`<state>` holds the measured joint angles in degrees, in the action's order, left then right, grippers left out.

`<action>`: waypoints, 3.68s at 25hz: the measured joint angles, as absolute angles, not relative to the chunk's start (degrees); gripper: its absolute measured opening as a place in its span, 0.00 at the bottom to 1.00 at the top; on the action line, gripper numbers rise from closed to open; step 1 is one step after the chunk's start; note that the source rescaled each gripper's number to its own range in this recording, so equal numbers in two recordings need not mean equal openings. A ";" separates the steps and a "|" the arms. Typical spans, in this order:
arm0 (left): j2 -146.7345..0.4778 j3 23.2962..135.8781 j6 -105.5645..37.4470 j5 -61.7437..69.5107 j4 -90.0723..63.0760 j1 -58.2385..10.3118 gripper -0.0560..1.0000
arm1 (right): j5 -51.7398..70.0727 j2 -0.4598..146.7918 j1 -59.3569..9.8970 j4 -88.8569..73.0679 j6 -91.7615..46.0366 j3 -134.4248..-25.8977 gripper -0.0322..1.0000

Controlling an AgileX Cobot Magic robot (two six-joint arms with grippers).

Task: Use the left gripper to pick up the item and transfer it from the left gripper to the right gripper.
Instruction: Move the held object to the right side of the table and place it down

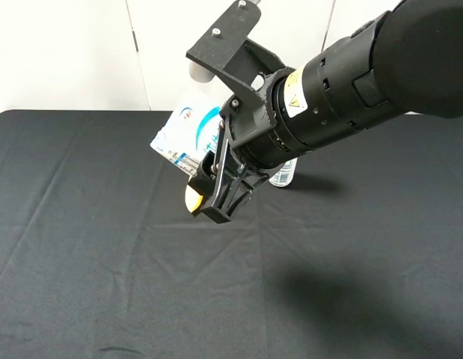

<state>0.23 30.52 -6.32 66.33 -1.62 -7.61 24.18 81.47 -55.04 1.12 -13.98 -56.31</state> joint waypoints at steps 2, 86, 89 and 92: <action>0.23 30.17 -6.32 65.27 -2.57 -7.61 0.97 | 24.19 81.47 -55.04 1.12 -13.63 -56.31 0.03; 0.23 28.38 -5.72 60.84 -4.04 0.00 0.97 | 35.39 96.57 -7.74 -2.77 -0.42 -50.35 0.03; 0.23 28.38 -5.72 60.84 -4.04 0.00 0.97 | 34.86 96.68 -7.74 -2.77 -0.55 -50.35 0.03; 0.23 28.38 -5.72 60.84 -4.04 0.00 0.97 | 34.47 96.68 -7.74 -2.77 -0.80 -50.35 0.03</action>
<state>0.23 28.38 -5.72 60.84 -4.04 0.00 34.47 96.68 -7.74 -2.77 -0.80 -50.35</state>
